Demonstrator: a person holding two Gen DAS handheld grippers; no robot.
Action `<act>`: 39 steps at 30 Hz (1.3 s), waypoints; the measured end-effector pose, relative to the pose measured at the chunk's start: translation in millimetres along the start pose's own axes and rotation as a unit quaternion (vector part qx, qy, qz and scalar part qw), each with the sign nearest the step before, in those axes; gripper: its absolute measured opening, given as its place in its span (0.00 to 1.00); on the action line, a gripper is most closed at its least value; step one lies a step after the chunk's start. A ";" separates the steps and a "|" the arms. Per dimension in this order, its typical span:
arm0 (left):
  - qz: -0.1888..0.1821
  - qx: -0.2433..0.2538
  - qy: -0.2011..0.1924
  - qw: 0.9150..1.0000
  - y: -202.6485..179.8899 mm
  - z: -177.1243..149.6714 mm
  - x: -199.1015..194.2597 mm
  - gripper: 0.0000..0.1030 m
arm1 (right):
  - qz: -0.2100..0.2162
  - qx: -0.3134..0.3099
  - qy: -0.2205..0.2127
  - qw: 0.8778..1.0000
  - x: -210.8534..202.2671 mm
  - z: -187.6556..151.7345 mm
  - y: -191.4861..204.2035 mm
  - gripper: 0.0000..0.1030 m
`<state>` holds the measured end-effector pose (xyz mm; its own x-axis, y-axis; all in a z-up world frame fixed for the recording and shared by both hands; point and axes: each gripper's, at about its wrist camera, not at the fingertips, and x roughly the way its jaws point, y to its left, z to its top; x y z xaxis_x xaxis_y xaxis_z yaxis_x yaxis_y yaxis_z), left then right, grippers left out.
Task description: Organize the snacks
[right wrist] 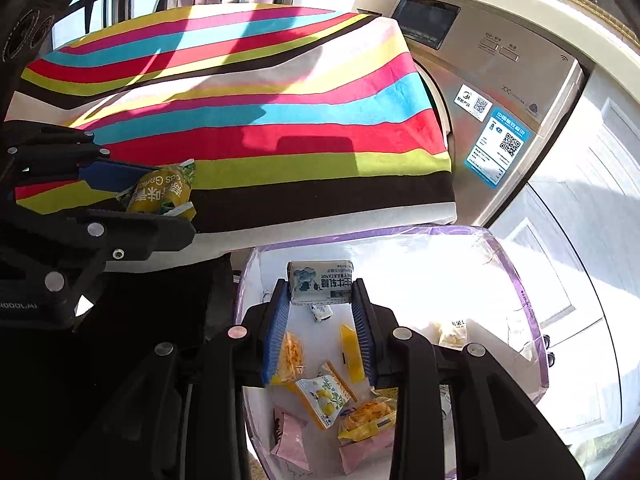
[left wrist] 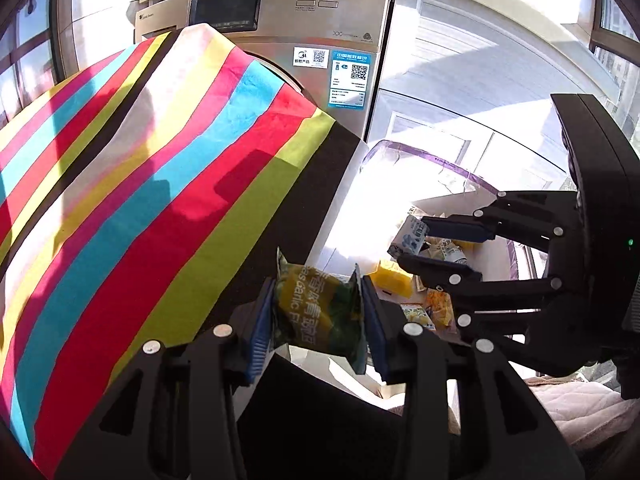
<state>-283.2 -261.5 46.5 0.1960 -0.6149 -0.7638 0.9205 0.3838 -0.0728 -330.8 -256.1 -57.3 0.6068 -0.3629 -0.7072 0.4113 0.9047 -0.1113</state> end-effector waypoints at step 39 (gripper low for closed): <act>0.141 -0.097 0.061 0.983 -19.6 17.4 38.1 0.98 | -0.056 0.238 0.093 0.965 29.8 -65.8 -98.8 0.84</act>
<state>-288.0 -304.4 30.0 0.3811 -0.3838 -0.8411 0.7520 0.6579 0.0405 -398.1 -341.5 -113.3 0.4261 -0.3669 -0.8269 0.7599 0.6412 0.1071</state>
